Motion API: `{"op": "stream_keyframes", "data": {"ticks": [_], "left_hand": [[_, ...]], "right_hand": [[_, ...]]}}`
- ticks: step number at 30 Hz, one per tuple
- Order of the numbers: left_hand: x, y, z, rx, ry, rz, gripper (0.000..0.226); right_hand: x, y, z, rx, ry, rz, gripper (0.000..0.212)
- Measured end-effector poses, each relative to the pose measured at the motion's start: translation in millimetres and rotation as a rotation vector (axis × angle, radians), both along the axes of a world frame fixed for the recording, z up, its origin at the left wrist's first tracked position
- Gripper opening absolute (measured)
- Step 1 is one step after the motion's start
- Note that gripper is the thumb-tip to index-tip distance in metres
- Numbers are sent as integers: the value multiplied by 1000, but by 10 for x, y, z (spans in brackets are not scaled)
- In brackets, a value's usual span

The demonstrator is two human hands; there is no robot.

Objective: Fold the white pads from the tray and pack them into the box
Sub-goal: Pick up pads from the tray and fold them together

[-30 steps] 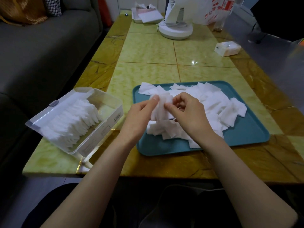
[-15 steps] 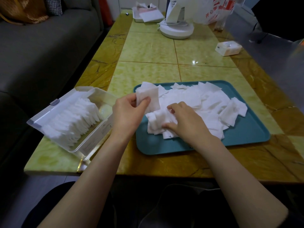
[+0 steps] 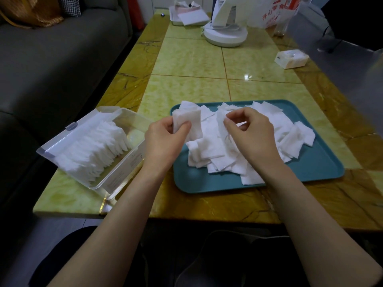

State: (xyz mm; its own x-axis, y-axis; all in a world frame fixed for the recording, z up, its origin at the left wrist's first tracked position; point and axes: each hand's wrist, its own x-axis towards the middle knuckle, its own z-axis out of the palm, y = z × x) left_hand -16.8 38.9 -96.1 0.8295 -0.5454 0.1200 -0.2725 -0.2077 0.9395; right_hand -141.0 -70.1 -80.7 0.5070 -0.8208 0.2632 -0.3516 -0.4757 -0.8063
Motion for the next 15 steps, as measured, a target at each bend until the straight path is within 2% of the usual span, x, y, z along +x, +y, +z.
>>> {"op": "stream_keyframes", "data": {"ticks": [3,6,9,11,13,15], "left_hand": [[-26,-16,5,-11,31,-17,29],[-83,-32,-3,-15,85,-74,29],[-123,-41,1,-8,134,-114,25],[-128,-29,25,-40,206,-158,40],[-144,-5,65,-71,266,-220,58],[-155,4,64,-67,248,-258,51]], "right_hand": [[37,93,29,53,-97,65,9],[91,228,-20,-10,-91,167,4],[124,281,-77,-18,-80,237,8],[120,264,-72,24,-127,237,7],[108,236,-54,34,-146,208,16],[100,219,-47,45,-132,204,20]]}}
